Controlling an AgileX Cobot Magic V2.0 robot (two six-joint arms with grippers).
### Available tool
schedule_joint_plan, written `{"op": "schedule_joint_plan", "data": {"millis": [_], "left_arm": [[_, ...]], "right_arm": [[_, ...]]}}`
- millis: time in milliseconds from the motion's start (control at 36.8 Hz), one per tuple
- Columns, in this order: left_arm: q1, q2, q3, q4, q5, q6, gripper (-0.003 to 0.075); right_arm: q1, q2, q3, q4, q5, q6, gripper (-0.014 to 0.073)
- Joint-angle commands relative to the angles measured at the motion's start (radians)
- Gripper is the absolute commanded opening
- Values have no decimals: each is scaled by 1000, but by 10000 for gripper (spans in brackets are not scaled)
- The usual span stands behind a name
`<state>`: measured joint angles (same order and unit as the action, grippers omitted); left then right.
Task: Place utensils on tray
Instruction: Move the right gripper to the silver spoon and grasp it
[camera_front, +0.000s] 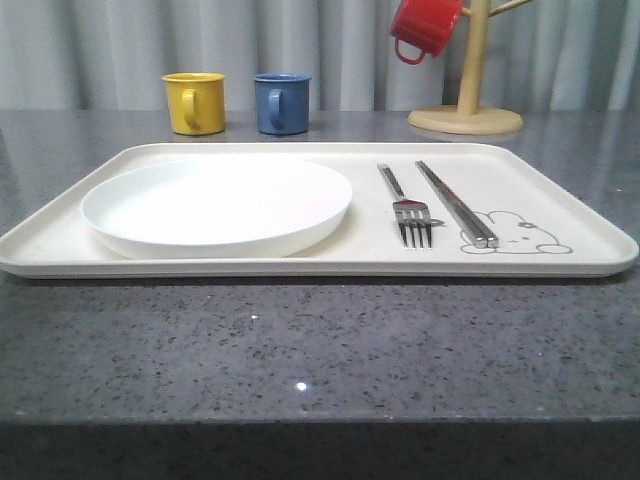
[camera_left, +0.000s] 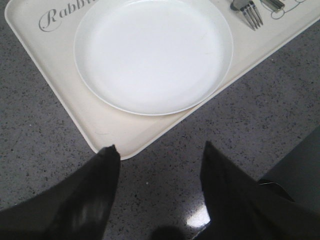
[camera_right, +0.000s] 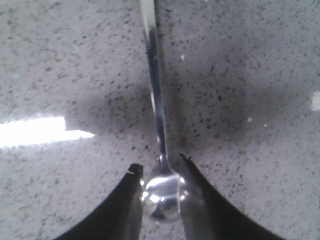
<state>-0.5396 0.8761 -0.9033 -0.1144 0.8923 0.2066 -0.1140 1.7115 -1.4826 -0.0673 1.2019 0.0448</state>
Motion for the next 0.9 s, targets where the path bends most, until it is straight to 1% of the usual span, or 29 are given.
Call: {"op": "schedule_joint_plan", "data": {"millis": [0, 462, 870], "left_arm": [[-8, -5, -25, -10, -61, -10, 369], [-8, -5, -25, -10, -61, -10, 369], [-8, -5, -25, -10, -61, -10, 369]], "right_arm": [[-13, -24, -30, -17, -39, -18, 218], [-16, 47, -31, -13, -94, -23, 211], [-16, 83, -31, -13, -89, -23, 211]]}}
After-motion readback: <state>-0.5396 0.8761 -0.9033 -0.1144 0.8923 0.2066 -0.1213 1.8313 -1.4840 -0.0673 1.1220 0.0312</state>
